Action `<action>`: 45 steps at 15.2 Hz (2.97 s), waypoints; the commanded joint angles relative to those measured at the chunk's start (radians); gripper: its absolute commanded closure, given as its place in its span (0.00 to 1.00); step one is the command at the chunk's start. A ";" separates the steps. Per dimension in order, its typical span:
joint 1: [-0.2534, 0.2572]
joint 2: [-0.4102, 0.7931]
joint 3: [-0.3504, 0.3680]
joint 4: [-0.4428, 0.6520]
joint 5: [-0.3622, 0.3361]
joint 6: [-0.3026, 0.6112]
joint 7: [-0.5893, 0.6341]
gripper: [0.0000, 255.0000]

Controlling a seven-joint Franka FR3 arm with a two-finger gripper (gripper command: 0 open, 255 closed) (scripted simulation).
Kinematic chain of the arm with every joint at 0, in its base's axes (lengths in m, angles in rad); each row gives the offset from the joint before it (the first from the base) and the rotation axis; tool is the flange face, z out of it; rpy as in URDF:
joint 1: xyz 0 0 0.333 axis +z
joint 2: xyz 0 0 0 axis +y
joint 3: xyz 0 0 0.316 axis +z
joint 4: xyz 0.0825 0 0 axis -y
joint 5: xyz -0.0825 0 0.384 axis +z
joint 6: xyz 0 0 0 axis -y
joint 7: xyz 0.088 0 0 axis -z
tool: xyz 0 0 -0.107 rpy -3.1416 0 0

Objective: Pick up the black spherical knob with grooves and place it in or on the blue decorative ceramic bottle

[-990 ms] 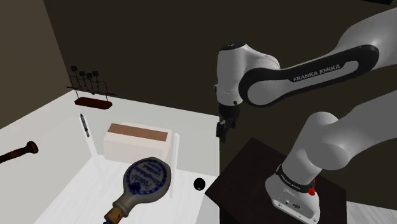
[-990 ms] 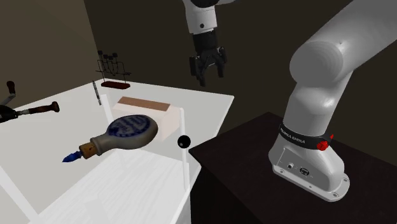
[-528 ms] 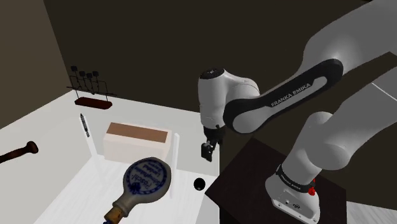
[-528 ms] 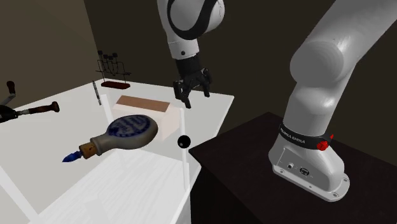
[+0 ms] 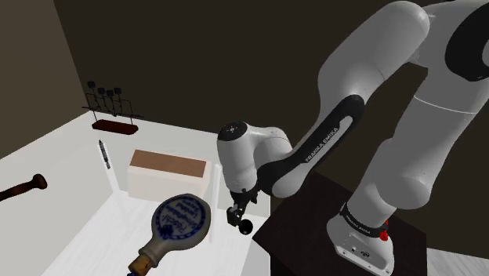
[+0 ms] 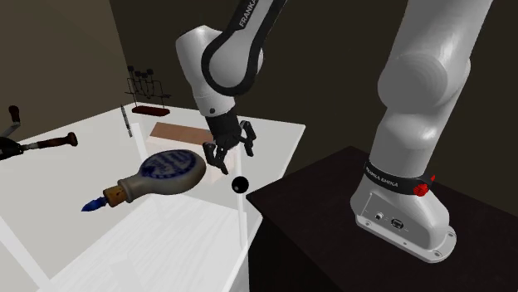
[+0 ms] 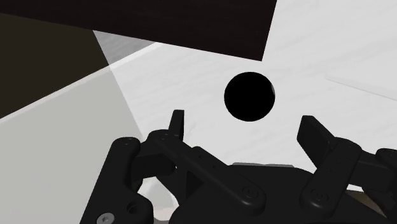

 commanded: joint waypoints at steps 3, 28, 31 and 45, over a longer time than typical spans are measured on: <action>0.027 0.133 -0.018 0.039 -0.115 0.059 0.112 0.00; 0.039 0.190 -0.049 0.022 -0.181 0.120 0.157 1.00; 0.024 0.138 -0.024 0.016 -0.130 0.086 0.119 1.00; 0.006 -0.091 0.026 0.022 0.080 -0.098 -0.042 1.00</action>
